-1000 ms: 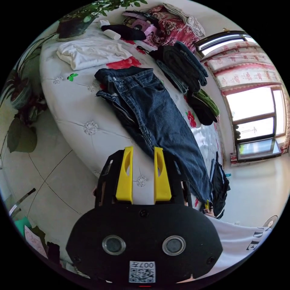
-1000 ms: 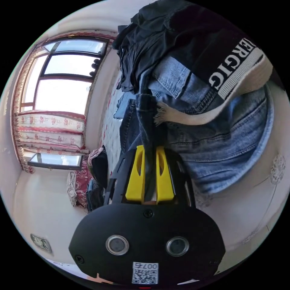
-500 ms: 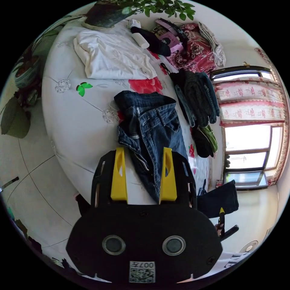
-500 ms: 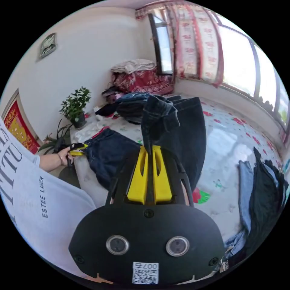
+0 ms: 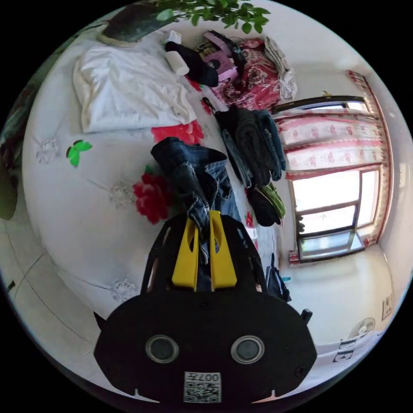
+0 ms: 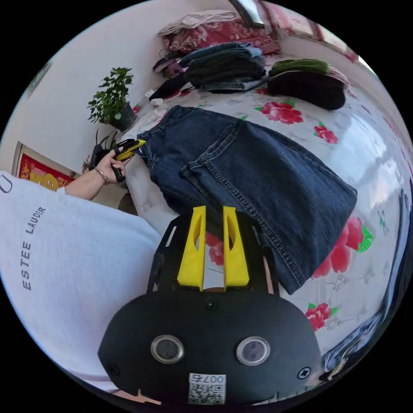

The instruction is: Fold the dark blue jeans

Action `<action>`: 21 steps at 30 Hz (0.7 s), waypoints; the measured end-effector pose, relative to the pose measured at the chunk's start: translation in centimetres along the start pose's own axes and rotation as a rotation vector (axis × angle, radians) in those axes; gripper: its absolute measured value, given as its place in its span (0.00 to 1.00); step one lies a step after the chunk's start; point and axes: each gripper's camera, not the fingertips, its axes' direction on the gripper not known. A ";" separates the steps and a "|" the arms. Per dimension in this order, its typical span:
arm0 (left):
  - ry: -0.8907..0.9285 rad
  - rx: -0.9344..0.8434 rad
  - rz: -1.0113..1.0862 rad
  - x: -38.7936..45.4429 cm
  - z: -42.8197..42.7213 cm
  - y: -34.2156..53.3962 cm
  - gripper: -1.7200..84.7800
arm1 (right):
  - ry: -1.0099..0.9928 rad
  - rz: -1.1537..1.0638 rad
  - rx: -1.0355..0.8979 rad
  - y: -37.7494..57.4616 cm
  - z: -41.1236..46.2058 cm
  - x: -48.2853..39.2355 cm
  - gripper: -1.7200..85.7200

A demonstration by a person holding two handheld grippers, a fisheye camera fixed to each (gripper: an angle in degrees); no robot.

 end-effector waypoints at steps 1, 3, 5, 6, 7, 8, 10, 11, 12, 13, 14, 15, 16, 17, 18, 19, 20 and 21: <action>0.039 -0.033 0.129 3.0 0.3 -0.4 0.04 | -0.014 0.069 0.039 0.5 -1.0 1.5 0.09; 0.080 -0.082 0.361 8.6 0.9 -0.5 0.04 | -0.022 0.166 0.114 1.6 -2.6 3.7 0.09; 0.156 -0.193 0.701 17.1 2.5 1.2 0.04 | -0.027 0.258 0.199 2.9 -4.4 6.0 0.09; 0.181 -0.226 0.782 19.2 3.1 2.0 0.04 | -0.037 0.322 0.248 3.9 -5.6 7.7 0.09; 0.239 -0.300 0.942 23.2 4.3 4.3 0.05 | -0.048 0.379 0.292 4.8 -6.6 9.3 0.09; 0.289 -0.382 1.100 26.8 5.7 7.2 0.05 | -0.050 0.406 0.313 5.4 -7.1 10.1 0.09; 0.342 -0.497 1.310 31.0 8.0 12.6 0.06 | -0.045 0.510 0.389 7.5 -8.8 13.2 0.09; 0.366 -0.554 1.396 32.7 10.1 16.3 0.06 | -0.047 0.536 0.407 8.0 -9.1 13.9 0.09; 0.383 -0.587 1.417 33.2 11.3 18.1 0.07 | -0.054 0.582 0.444 9.1 -9.7 15.3 0.09; 0.421 -0.686 1.439 33.7 14.1 21.7 0.08 | -0.059 0.622 0.475 10.1 -10.2 16.5 0.09; 0.432 -0.803 1.445 33.6 17.0 25.0 0.10 | -0.061 0.642 0.486 10.6 -10.3 17.1 0.10; 0.428 -0.854 1.433 33.4 18.3 26.4 0.11 | -0.069 0.674 0.494 11.3 -10.4 18.2 0.10; 0.400 -0.942 1.385 32.8 20.4 28.5 0.12 | -0.076 0.697 0.497 11.9 -10.5 19.1 0.10; 0.383 -0.988 1.332 32.0 21.3 29.4 0.13 | -0.080 0.704 0.498 12.2 -10.6 19.5 0.10; 0.378 -0.988 1.307 31.6 21.4 29.5 0.13 | -0.089 0.715 0.495 12.6 -10.7 20.3 0.10; 0.364 -0.969 1.273 30.6 21.1 29.1 0.13 | -0.098 0.725 0.490 13.0 -10.8 21.2 0.11; 0.325 -0.927 1.240 29.5 20.5 27.9 0.13 | -0.098 0.729 0.487 13.1 -10.9 21.6 0.11; 0.301 -0.898 1.215 28.9 20.2 27.1 0.13 | -0.092 0.735 0.483 13.4 -11.0 22.5 0.11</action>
